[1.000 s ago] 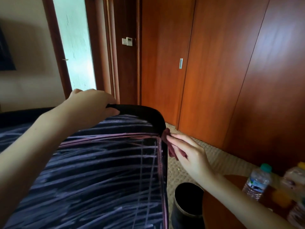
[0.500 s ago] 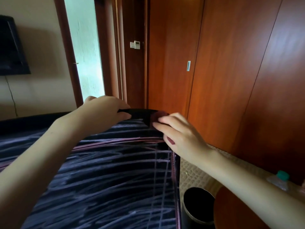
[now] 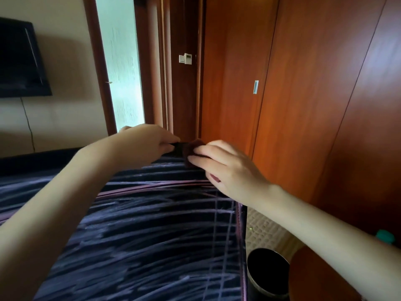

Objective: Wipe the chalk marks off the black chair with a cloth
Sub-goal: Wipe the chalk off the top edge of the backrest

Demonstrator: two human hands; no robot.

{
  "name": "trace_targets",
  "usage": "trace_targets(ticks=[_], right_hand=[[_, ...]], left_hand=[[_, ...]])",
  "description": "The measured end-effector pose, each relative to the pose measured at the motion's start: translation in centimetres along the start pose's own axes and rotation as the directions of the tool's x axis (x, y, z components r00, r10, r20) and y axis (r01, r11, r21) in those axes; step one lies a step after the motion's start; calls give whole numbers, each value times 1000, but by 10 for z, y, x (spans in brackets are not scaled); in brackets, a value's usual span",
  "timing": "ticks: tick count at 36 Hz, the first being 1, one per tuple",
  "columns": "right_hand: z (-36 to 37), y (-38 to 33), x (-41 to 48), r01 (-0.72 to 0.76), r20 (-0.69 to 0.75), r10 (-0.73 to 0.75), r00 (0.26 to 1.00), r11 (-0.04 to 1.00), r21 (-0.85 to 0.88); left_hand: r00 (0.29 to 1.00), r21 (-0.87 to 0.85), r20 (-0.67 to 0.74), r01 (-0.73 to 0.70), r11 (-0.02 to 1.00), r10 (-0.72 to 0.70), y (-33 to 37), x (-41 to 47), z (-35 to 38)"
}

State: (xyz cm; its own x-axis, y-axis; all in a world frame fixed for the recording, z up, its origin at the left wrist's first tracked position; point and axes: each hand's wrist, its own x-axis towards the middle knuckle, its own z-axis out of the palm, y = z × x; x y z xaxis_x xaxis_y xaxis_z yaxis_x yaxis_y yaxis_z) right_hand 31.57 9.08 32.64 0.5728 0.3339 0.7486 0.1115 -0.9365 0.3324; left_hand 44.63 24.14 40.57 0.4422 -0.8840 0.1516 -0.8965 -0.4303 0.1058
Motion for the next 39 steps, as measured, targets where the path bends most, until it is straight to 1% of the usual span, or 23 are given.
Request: trace_targets(ticks=[3,7,9,10,12,15,17,18,20,22,24,28,31,33,36,39], right_hand=[[-8,12,-24,-11,60,13,998,999,-36],[-28,22,-63,-51,148,69,987,992,-119],[-38,24,-71,-74,181,96,979,989,-127],[-42,24,-70,-69,181,91,979,990,-122],[-49,19,-56,-19,145,36,989,993,-117],[-44,5,-11,86,35,-83,996,992,-89],[-32,-7,23,145,-19,-146,989,987,-63],[-25,-13,37,166,-24,-167,986,985,-48],[-8,-21,54,182,17,-182,983,983,-16],[3,-20,54,138,69,-141,988,990,36],[6,-13,42,95,90,-100,991,994,58],[-6,7,2,72,159,-74,985,997,16],[-20,19,-26,40,212,-37,977,999,-9],[-29,22,-32,57,226,-46,973,998,-40],[-36,15,-18,125,200,-113,973,991,-47],[-28,-3,23,176,89,-176,980,984,14]], left_hand=[[1000,-50,16,-6,999,7,-8,-1,-1],[1000,-19,10,1,1000,-1,-8,-5,-3],[1000,-17,21,4,1000,-3,-8,-10,-4],[1000,-2,22,10,1000,-10,-7,-13,-5],[999,71,2,40,997,-40,-8,-20,-10],[996,147,-39,90,985,-86,-18,-33,-20],[991,170,-29,130,977,-127,-28,-41,-24],[989,179,-19,148,973,-147,-33,-45,-26],[986,188,-28,169,967,-167,-39,-48,-26],[983,192,-62,181,965,-172,-42,-47,-25],[983,195,-82,180,964,-167,-44,-45,-23],[982,142,-87,176,974,-165,-49,-45,-19],[986,75,-92,143,987,-136,-50,-47,-18],[989,49,-86,123,991,-118,-52,-48,-18],[989,14,-94,114,993,-112,-55,-50,-19],[988,-22,-101,115,993,-116,-56,-52,-20]])
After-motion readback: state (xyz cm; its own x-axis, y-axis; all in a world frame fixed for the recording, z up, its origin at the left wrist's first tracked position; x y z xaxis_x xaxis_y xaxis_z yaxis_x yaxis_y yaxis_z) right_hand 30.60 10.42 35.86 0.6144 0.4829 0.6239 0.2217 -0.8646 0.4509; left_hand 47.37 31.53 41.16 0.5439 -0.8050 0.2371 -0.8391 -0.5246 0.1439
